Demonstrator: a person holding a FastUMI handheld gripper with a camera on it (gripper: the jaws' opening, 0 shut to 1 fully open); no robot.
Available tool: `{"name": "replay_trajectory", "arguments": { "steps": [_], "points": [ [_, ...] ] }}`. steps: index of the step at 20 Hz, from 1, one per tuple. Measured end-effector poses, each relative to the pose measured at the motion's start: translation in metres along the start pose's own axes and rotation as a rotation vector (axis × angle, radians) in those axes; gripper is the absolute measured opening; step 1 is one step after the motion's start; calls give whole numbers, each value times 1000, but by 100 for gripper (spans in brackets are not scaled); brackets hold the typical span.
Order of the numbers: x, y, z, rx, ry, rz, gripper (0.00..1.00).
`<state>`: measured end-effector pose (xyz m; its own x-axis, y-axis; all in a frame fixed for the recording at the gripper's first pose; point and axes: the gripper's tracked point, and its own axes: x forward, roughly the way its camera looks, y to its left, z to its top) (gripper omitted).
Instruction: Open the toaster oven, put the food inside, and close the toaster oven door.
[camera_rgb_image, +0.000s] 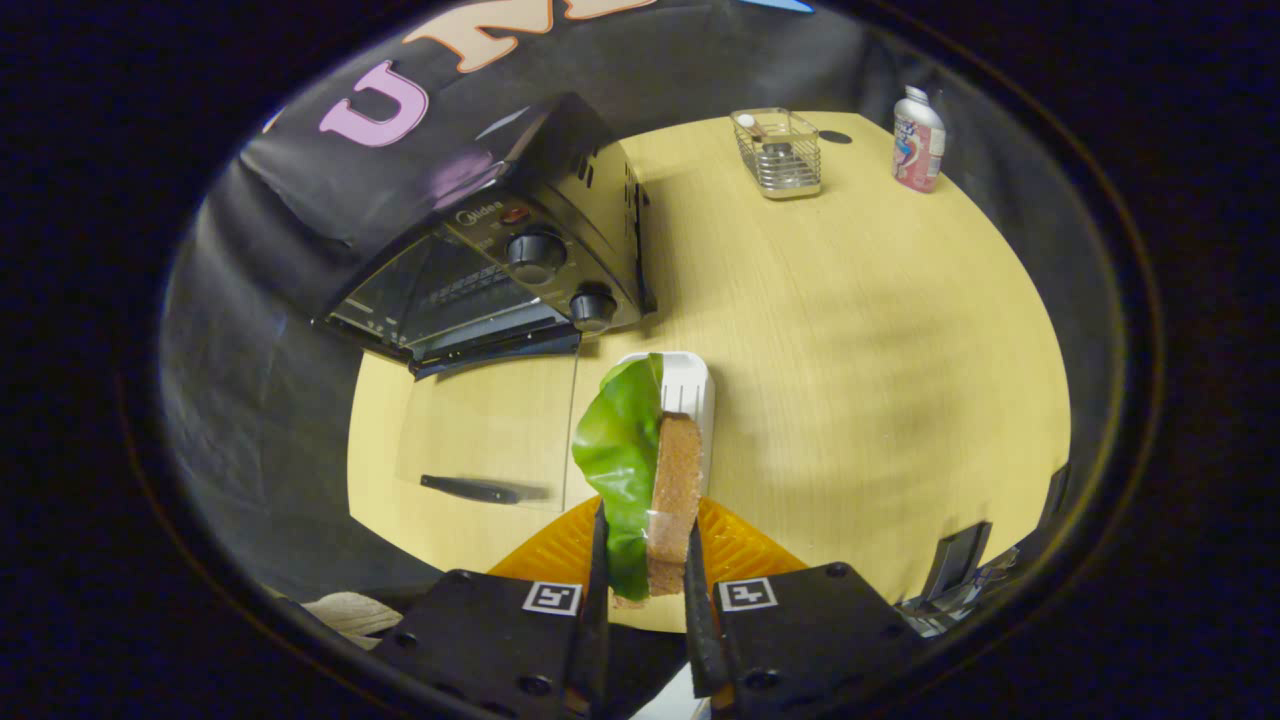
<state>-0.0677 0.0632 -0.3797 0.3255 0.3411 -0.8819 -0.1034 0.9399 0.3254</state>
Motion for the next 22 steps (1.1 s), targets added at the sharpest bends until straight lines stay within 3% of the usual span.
{"name": "replay_trajectory", "arguments": {
  "steps": [3, 6, 9, 12, 14, 19, 22],
  "points": [
    [-12, 15, 3, 70, -77, 10, 36],
    [-20, 46, 6, 171, -152, 84, 35],
    [-15, 95, 10, 269, -229, 230, 35],
    [-10, 154, 22, 403, -280, 442, 35],
    [-4, 180, 25, 442, -282, 526, 35],
    [33, 217, 54, 484, -339, 600, 35],
    [58, 228, 72, 495, -368, 591, 35]
  ]
}}
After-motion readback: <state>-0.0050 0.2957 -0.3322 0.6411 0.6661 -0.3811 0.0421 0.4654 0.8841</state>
